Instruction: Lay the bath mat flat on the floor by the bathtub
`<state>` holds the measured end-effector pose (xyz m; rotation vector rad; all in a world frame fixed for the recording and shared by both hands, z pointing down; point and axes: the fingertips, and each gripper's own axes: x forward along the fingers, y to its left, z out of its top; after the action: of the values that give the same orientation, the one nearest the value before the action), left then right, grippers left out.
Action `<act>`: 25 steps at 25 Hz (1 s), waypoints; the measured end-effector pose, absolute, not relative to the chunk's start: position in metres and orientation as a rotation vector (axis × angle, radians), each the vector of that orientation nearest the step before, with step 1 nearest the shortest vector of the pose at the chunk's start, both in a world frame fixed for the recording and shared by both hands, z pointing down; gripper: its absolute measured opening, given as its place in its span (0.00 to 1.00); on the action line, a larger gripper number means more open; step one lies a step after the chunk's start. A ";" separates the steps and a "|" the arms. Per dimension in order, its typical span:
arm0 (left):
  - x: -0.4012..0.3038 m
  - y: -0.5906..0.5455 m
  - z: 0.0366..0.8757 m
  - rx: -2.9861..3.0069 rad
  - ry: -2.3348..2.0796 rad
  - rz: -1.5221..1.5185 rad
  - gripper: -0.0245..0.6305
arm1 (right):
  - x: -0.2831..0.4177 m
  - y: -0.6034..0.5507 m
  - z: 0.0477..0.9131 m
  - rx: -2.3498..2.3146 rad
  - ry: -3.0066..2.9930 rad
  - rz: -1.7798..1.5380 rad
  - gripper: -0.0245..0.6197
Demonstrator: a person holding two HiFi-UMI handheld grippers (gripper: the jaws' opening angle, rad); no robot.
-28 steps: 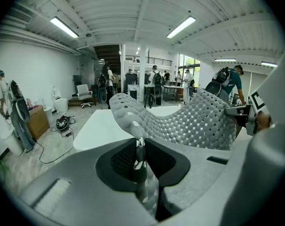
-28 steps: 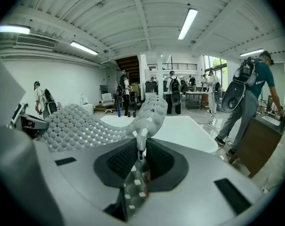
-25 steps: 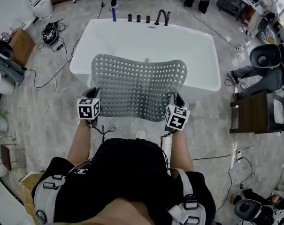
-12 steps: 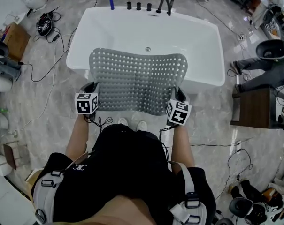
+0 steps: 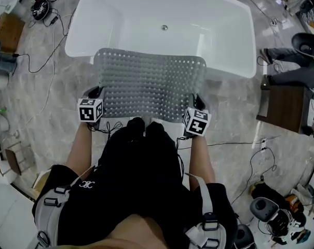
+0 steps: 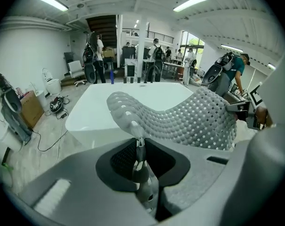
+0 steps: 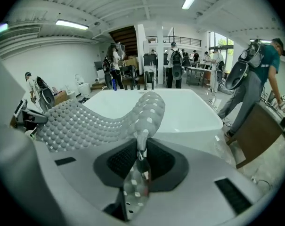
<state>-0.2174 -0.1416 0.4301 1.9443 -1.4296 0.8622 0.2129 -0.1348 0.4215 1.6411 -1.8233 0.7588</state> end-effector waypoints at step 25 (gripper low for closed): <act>-0.195 -0.108 0.797 1.802 -1.213 1.072 0.12 | 0.208 -0.083 0.803 1.408 -1.634 0.910 0.14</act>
<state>-0.1946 -0.1081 0.7975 1.8017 -1.2129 1.0718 0.2076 -0.0826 0.8025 1.4081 -1.6338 0.9104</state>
